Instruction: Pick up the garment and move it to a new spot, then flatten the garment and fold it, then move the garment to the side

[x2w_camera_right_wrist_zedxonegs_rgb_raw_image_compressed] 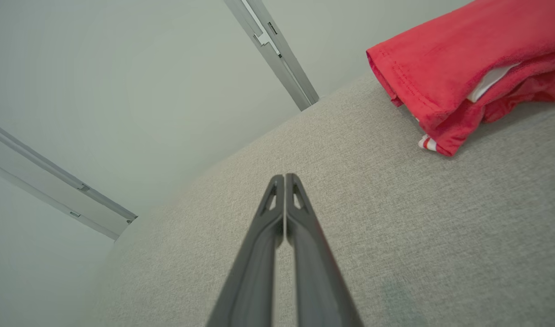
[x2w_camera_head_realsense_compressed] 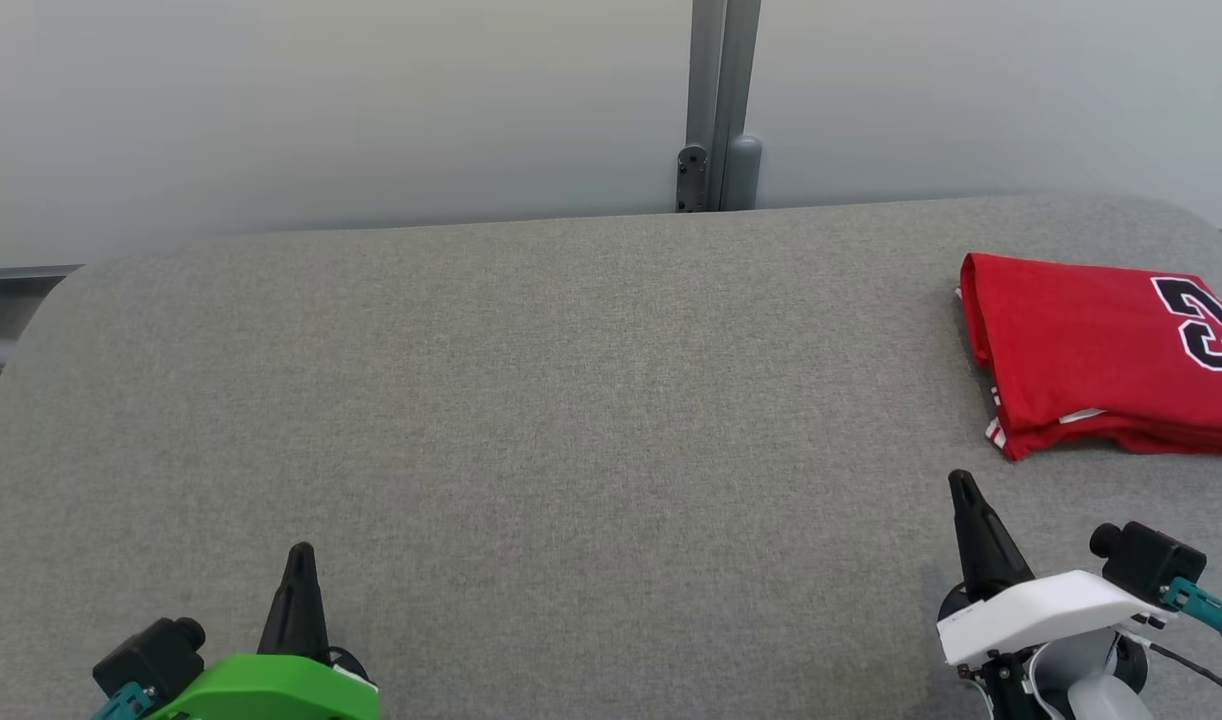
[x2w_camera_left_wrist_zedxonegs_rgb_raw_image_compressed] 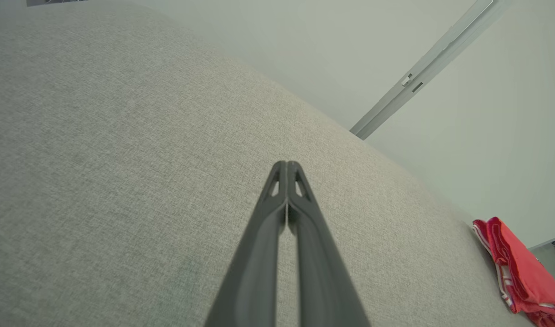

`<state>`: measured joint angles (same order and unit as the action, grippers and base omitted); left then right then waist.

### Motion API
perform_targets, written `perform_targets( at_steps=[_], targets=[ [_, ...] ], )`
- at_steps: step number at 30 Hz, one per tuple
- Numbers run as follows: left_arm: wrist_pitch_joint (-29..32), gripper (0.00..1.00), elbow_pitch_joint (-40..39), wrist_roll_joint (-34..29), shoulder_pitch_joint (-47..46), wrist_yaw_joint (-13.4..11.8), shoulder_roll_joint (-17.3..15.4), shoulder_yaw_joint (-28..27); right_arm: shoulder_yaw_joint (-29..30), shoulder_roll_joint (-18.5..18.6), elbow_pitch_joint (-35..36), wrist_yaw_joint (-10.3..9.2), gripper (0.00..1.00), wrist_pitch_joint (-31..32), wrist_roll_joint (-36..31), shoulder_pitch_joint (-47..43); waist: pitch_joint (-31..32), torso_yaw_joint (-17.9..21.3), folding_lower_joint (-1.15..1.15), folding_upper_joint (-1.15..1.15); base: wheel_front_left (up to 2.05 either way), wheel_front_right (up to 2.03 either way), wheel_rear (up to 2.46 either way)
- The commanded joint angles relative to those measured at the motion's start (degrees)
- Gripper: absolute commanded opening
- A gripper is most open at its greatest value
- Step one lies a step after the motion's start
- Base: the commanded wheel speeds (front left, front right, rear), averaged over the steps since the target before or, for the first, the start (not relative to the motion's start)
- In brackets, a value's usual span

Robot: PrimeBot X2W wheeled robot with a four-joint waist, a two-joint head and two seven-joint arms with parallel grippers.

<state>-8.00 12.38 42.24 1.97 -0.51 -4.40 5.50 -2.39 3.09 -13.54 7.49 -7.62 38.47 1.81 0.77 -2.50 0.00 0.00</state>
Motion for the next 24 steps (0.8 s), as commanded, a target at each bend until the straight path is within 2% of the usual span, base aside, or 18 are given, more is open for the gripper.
perform_targets(
  at_steps=[1, 24],
  targets=[
    [0.5, 0.0, -0.6, 1.9, -1.9, 0.5, 0.0, -0.7, 0.4, 0.5, 0.6, 0.02, 0.0, 0.4, 2.2, 1.8, 0.0, 0.0, 0.0, 0.0, 0.0, 0.0, 0.0],
    [5.0, 0.0, 0.1, 17.5, -4.1, 2.9, 0.5, -4.4, 2.5, 0.7, 0.3, 0.02, 0.0, 4.3, 19.3, 2.7, -0.2, 0.6, 0.0, 0.0, 0.0, 0.0, 0.0]
  ],
)
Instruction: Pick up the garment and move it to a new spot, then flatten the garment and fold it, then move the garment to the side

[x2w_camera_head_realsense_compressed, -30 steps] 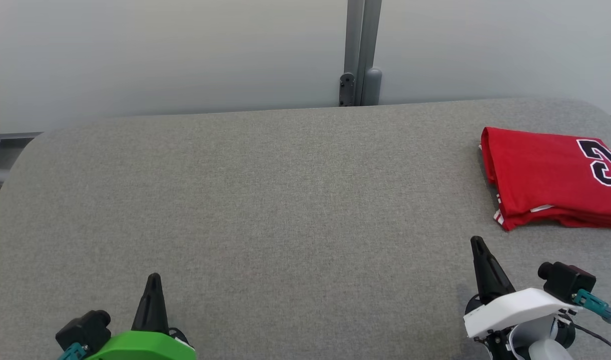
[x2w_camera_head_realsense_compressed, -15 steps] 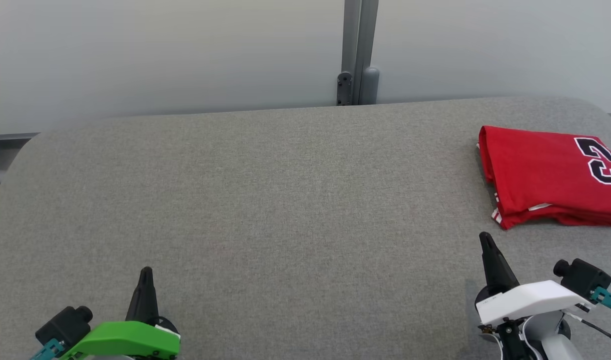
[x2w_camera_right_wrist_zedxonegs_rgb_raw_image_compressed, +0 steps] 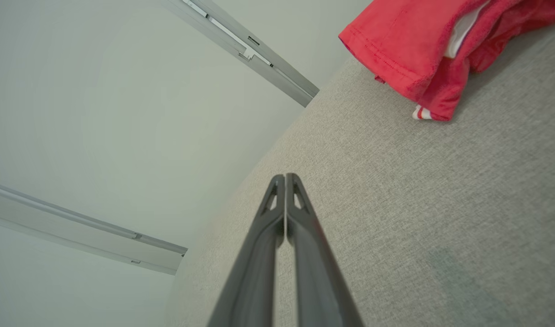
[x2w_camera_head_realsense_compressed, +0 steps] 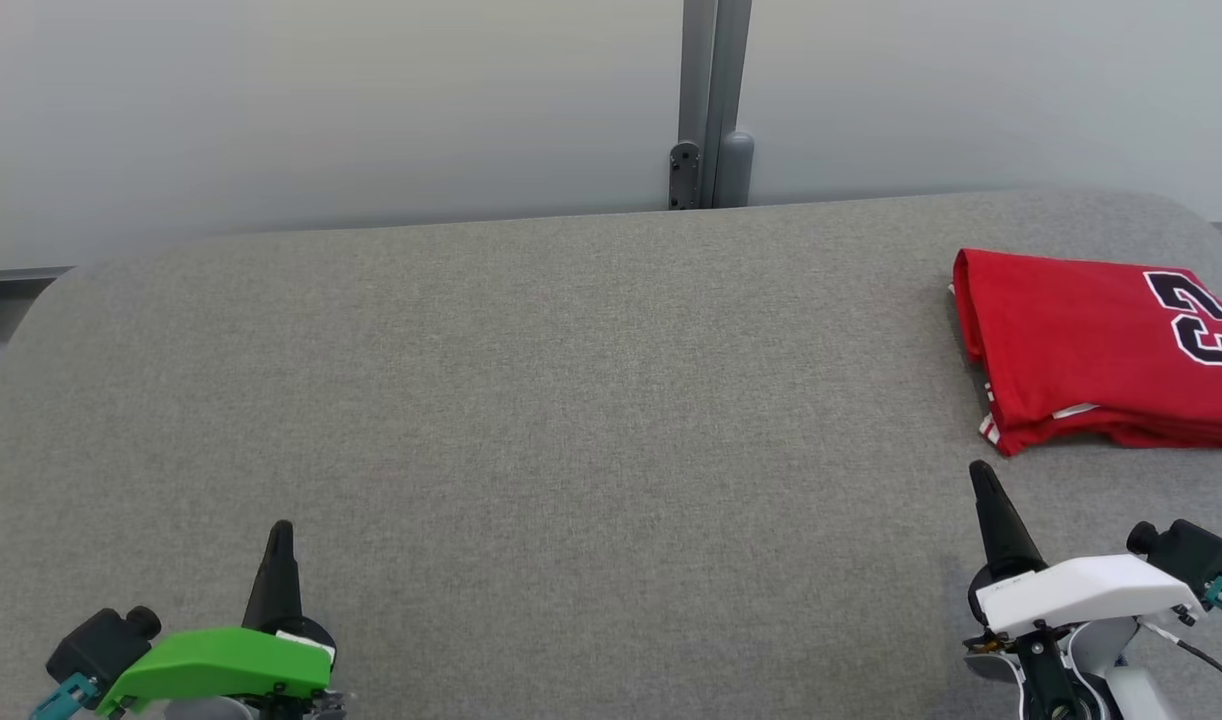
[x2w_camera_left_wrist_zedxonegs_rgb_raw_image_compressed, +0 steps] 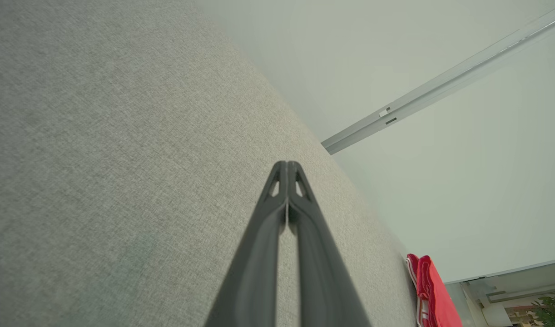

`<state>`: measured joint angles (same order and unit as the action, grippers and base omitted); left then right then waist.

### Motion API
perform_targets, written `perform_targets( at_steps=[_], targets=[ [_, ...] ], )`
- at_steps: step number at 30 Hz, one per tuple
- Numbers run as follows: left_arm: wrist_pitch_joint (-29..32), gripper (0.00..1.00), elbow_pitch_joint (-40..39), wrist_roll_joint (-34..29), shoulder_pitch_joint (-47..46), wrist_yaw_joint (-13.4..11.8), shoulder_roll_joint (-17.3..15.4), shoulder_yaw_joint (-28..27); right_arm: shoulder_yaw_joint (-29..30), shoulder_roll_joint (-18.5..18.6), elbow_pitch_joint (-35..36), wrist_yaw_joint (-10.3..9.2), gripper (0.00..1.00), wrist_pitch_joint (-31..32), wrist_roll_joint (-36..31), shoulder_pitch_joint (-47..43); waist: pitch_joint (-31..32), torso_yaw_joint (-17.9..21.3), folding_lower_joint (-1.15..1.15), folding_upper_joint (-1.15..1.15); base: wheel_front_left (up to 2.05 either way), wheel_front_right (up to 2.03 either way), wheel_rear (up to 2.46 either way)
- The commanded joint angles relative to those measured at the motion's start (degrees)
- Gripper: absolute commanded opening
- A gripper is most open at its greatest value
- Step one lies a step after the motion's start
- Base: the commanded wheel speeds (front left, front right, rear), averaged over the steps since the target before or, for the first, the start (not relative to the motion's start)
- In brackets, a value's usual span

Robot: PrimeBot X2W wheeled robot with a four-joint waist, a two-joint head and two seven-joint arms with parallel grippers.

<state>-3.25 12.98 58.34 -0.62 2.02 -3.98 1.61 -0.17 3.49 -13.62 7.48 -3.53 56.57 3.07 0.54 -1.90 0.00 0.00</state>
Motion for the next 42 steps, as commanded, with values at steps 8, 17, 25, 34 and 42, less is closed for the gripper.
perform_targets(
  at_steps=[8, 17, 25, 34, 42],
  targets=[
    [1.6, 0.0, -0.3, 5.9, -2.2, 1.2, 0.2, -1.6, 1.0, 0.4, 0.3, 0.03, 0.0, 1.4, 6.2, 1.8, -0.1, 0.2, 0.0, 0.0, 0.0, 0.0, 0.0],
    [3.0, 0.0, -0.1, 10.7, -2.8, 1.9, 0.3, -2.7, 1.8, 0.4, 0.2, 0.03, 0.0, 2.7, 11.4, 2.0, -0.2, 0.4, 0.0, 0.0, 0.0, 0.0, 0.0],
    [4.2, 0.0, 0.1, 14.7, -3.4, 2.6, 0.4, -3.7, 2.4, 0.4, 0.1, 0.03, 0.0, 3.8, 15.8, 2.3, -0.2, 0.6, 0.0, 0.0, 0.0, 0.0, 0.0],
    [5.4, 0.0, 0.3, 18.9, -4.0, 3.2, 0.5, -4.7, 3.1, 0.4, 0.0, 0.03, 0.0, 5.0, 20.2, 2.5, -0.3, 0.9, 0.0, 0.0, 0.0, 0.0, 0.0],
    [6.3, 0.0, 0.5, 22.3, -4.4, 3.8, 0.6, -5.5, 3.7, 0.4, -0.1, 0.03, 0.0, 6.0, 23.9, 2.6, -0.4, 1.1, 0.0, 0.0, 0.0, 0.0, 0.0]
  ],
)
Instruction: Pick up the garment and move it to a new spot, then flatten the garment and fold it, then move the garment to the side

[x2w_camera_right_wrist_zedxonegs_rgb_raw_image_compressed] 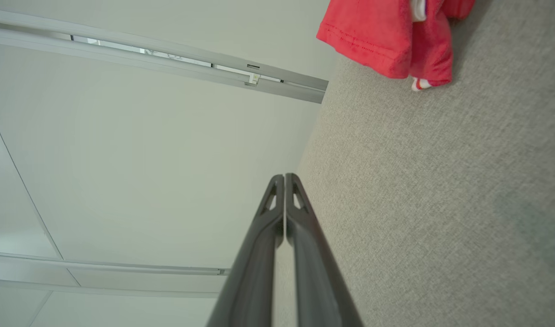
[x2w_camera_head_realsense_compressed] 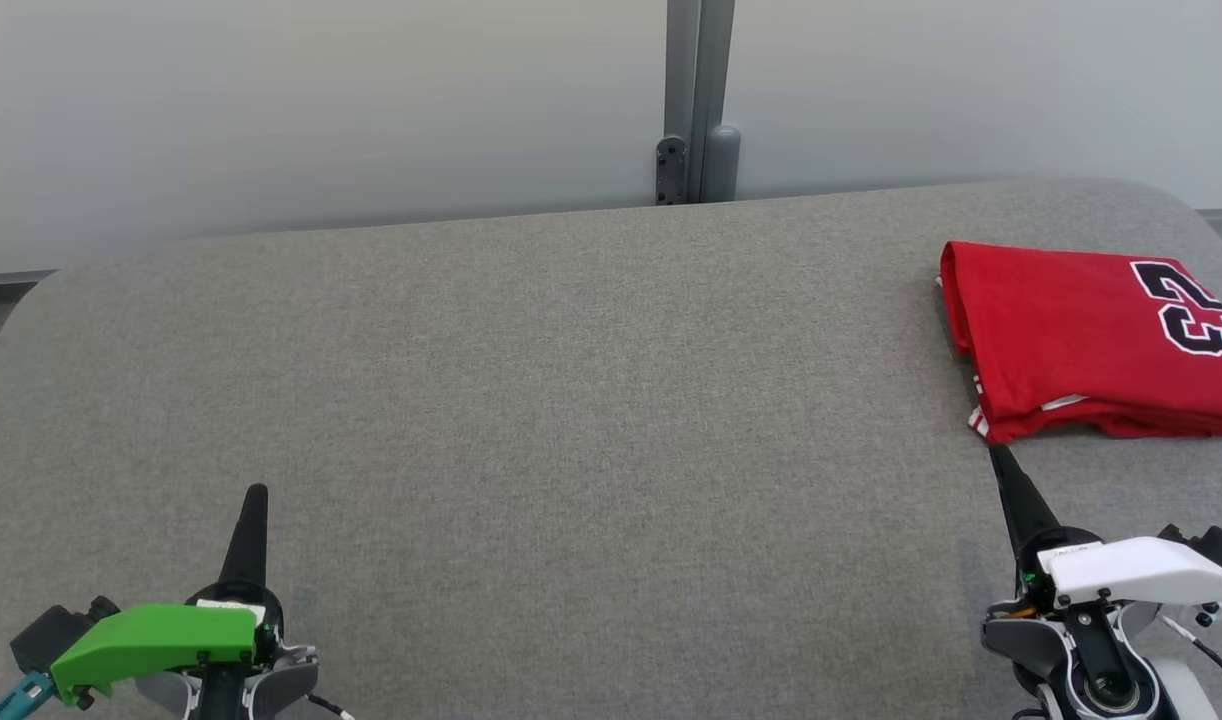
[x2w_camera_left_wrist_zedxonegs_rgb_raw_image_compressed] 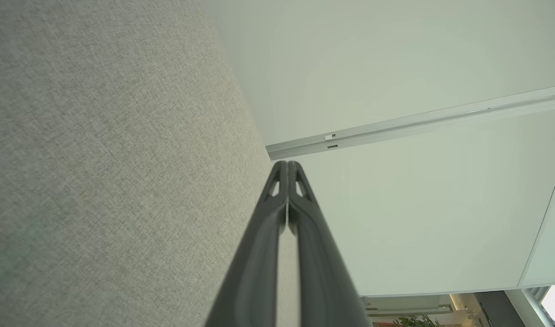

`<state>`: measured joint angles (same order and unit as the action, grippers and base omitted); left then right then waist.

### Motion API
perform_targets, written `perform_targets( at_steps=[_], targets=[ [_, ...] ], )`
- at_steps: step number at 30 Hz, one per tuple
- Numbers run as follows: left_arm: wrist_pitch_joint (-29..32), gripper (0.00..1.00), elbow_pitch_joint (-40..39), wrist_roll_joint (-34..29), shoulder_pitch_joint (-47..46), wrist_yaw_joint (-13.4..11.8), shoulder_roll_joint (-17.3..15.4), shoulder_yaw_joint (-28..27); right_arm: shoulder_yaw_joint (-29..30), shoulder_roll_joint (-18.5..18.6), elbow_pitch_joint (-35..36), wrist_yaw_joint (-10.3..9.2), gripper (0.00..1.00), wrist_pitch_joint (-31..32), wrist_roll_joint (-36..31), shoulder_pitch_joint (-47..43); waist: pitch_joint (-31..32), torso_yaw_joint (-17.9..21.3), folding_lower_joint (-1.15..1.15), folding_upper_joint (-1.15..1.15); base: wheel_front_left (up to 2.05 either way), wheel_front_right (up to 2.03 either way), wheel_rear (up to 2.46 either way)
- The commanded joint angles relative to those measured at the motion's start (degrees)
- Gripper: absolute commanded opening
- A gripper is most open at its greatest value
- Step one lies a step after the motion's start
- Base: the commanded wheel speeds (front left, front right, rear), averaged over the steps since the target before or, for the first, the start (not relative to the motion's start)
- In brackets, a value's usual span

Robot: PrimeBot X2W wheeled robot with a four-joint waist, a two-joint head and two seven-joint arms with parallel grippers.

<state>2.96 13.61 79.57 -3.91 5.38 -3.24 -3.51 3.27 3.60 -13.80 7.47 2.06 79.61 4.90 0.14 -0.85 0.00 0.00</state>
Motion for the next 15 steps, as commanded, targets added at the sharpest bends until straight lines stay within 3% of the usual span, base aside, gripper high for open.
perform_targets(
  at_steps=[1, 15],
  targets=[
    [0.3, 0.0, -0.1, 1.6, -1.2, 0.5, -0.1, -0.5, 0.3, 0.2, 0.1, 0.04, 0.0, 0.5, 1.3, 0.8, 0.0, 0.0, 0.0, 0.0, 0.0, 0.0, 0.0],
    [1.9, 0.0, 0.2, 6.9, -2.0, 1.3, 0.1, -1.7, 1.3, 0.2, 0.0, 0.04, 0.0, 2.1, 7.3, 1.2, -0.1, 0.4, 0.0, 0.0, 0.0, 0.0, 0.0]
  ],
)
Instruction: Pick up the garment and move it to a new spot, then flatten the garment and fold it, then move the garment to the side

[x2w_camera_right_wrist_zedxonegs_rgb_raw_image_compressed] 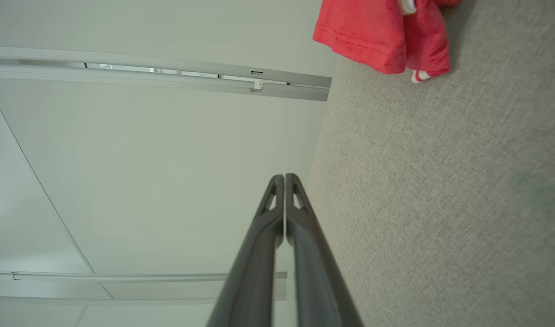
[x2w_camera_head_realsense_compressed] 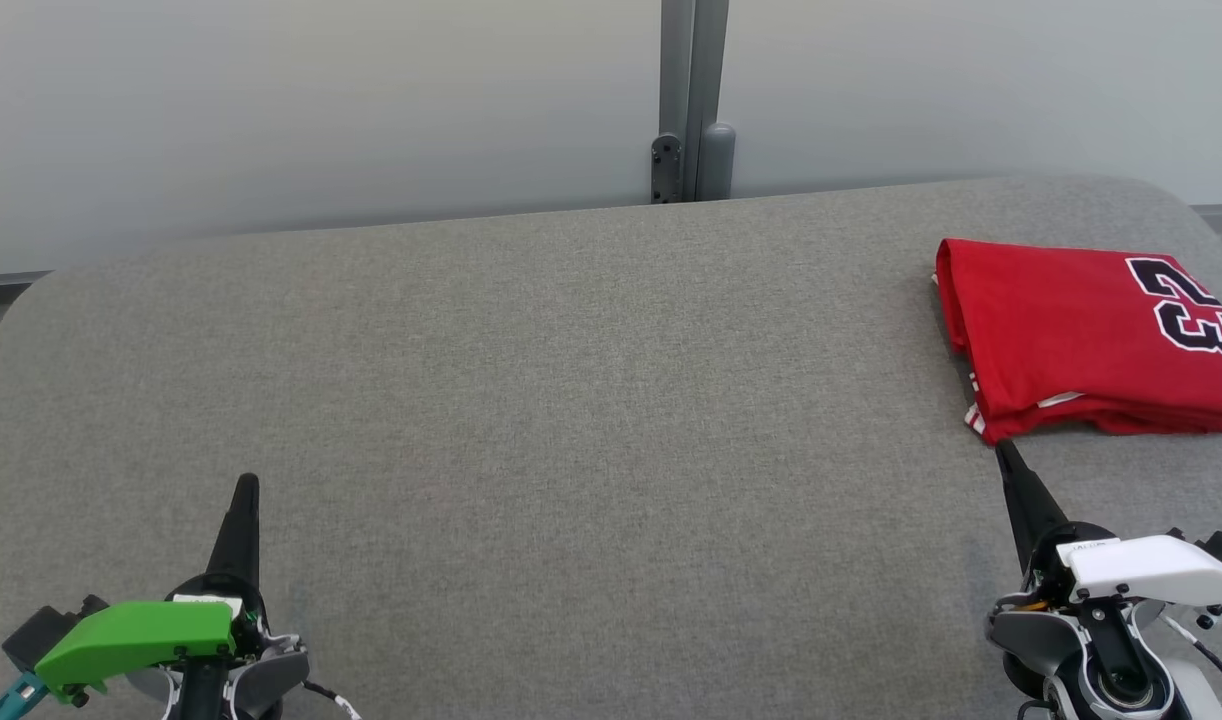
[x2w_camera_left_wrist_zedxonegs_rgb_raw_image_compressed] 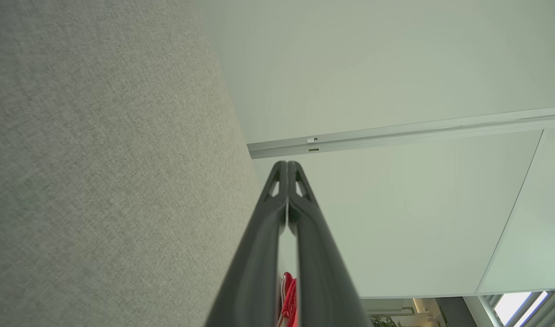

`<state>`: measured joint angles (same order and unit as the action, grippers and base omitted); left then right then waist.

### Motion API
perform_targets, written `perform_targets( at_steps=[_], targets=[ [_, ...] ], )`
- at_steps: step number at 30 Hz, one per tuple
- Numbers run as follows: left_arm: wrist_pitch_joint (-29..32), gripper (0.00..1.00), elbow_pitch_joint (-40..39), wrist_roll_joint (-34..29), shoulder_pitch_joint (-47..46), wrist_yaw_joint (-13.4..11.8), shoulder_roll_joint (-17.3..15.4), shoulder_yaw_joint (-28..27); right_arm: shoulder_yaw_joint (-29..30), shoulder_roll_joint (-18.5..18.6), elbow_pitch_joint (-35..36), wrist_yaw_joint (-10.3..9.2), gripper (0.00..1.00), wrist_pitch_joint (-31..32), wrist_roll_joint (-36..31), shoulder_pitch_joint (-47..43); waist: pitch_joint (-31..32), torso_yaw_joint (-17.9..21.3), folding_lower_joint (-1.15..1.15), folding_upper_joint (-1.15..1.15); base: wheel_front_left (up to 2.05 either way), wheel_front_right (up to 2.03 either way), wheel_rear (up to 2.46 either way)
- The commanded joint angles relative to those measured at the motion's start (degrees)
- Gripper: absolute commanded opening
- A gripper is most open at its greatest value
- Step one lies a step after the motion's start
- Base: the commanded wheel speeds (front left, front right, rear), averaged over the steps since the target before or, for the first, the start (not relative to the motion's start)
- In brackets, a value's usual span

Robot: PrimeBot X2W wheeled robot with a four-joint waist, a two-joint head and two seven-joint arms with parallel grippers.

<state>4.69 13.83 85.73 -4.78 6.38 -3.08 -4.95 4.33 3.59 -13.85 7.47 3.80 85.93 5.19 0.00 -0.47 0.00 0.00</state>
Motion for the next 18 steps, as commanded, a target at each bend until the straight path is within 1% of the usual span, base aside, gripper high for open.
perform_targets(
  at_steps=[1, 18],
  targets=[
    [0.3, 0.0, 0.0, 1.2, -1.2, 0.4, 0.0, -0.4, 0.3, 0.2, 0.0, 0.04, 0.0, 0.4, 1.3, 0.9, 0.0, 0.0, 0.0, 0.0, 0.0, 0.0, 0.0],
    [2.0, 0.0, 0.3, 6.9, -1.9, 1.3, 0.2, -1.8, 1.4, 0.1, -0.2, 0.04, 0.0, 2.2, 7.6, 1.2, -0.2, 0.5, 0.0, 0.0, 0.0, 0.0, 0.0]
  ],
)
